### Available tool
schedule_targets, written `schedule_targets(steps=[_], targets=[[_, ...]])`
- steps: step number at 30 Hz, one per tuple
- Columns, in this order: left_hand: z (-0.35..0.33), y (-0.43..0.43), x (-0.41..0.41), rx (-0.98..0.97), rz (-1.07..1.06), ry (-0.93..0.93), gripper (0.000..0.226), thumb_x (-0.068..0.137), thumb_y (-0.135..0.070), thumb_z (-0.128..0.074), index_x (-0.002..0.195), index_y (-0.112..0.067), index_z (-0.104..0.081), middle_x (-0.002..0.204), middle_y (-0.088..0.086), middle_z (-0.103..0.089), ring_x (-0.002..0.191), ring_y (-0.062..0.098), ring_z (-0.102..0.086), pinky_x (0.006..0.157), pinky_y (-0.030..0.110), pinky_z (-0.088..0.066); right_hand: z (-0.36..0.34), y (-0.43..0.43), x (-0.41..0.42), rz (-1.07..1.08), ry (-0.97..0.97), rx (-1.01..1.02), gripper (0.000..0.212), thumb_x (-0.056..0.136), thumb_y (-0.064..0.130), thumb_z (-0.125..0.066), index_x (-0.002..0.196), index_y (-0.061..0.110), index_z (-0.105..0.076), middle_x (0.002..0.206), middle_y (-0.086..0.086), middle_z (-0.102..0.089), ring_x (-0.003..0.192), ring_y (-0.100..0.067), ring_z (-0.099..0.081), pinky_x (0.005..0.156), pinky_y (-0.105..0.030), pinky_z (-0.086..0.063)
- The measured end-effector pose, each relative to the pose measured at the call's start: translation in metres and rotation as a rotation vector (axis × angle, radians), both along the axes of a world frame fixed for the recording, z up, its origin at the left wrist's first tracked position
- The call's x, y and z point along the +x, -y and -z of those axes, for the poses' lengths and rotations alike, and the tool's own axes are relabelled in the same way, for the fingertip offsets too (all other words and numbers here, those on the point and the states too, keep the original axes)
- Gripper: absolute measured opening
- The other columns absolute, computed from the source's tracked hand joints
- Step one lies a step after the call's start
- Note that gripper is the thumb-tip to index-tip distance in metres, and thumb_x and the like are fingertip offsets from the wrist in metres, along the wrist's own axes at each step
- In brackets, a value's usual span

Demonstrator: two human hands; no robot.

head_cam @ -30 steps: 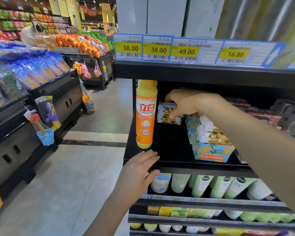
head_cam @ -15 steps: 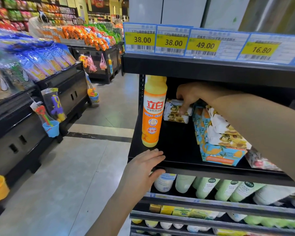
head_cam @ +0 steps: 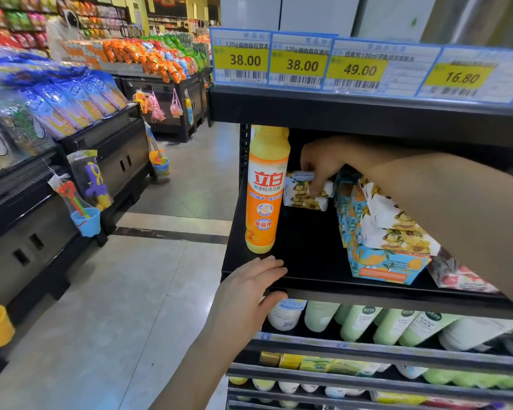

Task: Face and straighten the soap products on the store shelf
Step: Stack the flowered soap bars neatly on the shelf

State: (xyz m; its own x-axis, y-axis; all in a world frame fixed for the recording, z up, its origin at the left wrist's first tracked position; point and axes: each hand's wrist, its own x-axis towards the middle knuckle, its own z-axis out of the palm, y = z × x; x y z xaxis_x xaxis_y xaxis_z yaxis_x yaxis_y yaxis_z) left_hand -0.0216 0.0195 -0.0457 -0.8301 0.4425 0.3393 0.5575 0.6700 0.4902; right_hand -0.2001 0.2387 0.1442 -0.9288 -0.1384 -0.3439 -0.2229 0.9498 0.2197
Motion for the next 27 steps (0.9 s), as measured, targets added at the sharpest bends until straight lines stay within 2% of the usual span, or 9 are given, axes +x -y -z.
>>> schedule_targets(steps=[3,5,8,12,16,21,23,25,27], targets=[[-0.002,0.0,0.0,0.005,0.007,-0.003,0.048,0.096,-0.036,-0.068,0.143,-0.035,-0.057,0.151,-0.018,-0.05,0.143,0.004,-0.041,0.104,0.004,-0.005,-0.003,0.001,0.01,-0.033,-0.016,-0.002,0.053,0.073,0.049,-0.087,0.103,0.006,-0.075,0.1,-0.007,-0.073,0.08,-0.02,-0.063,0.058,-0.026,-0.047],[-0.002,0.0,0.001,-0.01,0.004,0.006,0.048,0.098,-0.038,-0.065,0.145,-0.036,-0.054,0.153,-0.02,-0.047,0.145,0.002,-0.037,0.103,0.003,-0.003,-0.007,-0.001,0.02,-0.033,-0.028,-0.011,0.052,0.071,0.05,-0.088,0.102,0.01,-0.074,0.098,-0.005,-0.073,0.084,-0.021,-0.067,0.062,-0.029,-0.051],[-0.002,-0.001,0.001,-0.017,-0.004,0.012,0.049,0.099,-0.039,-0.063,0.146,-0.038,-0.052,0.154,-0.022,-0.044,0.146,0.001,-0.036,0.107,0.009,-0.009,-0.013,-0.007,0.042,-0.049,-0.052,-0.067,0.056,0.07,0.049,-0.088,0.108,0.01,-0.073,0.098,-0.002,-0.073,0.088,-0.022,-0.069,0.074,-0.035,-0.059],[-0.003,-0.001,0.002,-0.023,-0.021,0.026,0.05,0.099,-0.04,-0.063,0.147,-0.04,-0.05,0.155,-0.023,-0.042,0.146,0.0,-0.034,0.109,0.012,-0.013,-0.018,-0.014,0.079,-0.065,-0.08,-0.185,0.069,0.073,0.045,-0.089,0.127,0.011,-0.064,0.113,-0.001,-0.068,0.096,-0.018,-0.066,0.072,-0.024,-0.059],[-0.006,-0.002,0.004,-0.002,-0.027,0.03,0.05,0.097,-0.038,-0.065,0.145,-0.038,-0.052,0.153,-0.022,-0.045,0.144,0.001,-0.037,0.109,0.014,-0.018,-0.024,-0.015,0.111,-0.078,-0.072,-0.295,0.072,0.069,0.05,-0.09,0.128,0.017,-0.064,0.112,0.006,-0.068,0.1,-0.014,-0.066,0.092,-0.038,-0.058],[-0.006,-0.003,0.006,0.025,-0.027,0.002,0.046,0.094,-0.032,-0.071,0.14,-0.033,-0.06,0.147,-0.019,-0.053,0.139,0.002,-0.044,0.107,0.009,-0.02,-0.025,-0.003,0.154,-0.148,-0.134,-0.284,0.066,0.069,0.052,-0.088,0.124,0.023,-0.064,0.107,0.013,-0.065,0.095,-0.011,-0.064,0.087,-0.039,-0.058],[-0.005,-0.003,0.007,0.075,-0.017,-0.002,0.044,0.092,-0.029,-0.075,0.134,-0.032,-0.065,0.142,-0.018,-0.057,0.135,0.004,-0.049,0.113,0.018,-0.031,-0.021,0.004,0.169,-0.197,-0.198,-0.25,0.065,0.069,0.052,-0.086,0.124,0.026,-0.063,0.106,0.012,-0.065,0.094,-0.012,-0.061,0.085,-0.038,-0.057],[-0.008,-0.002,0.011,0.2,-0.008,0.032,0.044,0.089,-0.028,-0.078,0.13,-0.038,-0.065,0.135,-0.025,-0.059,0.128,-0.002,-0.053,0.113,0.026,-0.043,-0.017,0.009,0.183,-0.247,-0.261,-0.213,0.067,0.07,0.055,-0.084,0.127,0.028,-0.061,0.11,0.011,-0.062,0.096,-0.011,-0.053,0.085,-0.036,-0.054],[-0.019,0.001,0.019,0.419,0.015,0.186,0.051,0.084,-0.029,-0.083,0.127,-0.044,-0.061,0.127,-0.029,-0.064,0.124,-0.006,-0.056,0.106,0.022,-0.048,-0.013,0.013,0.198,-0.281,-0.313,-0.211,0.069,0.071,0.056,-0.083,0.129,0.027,-0.06,0.113,0.009,-0.061,0.098,-0.012,-0.052,0.086,-0.037,-0.053]])
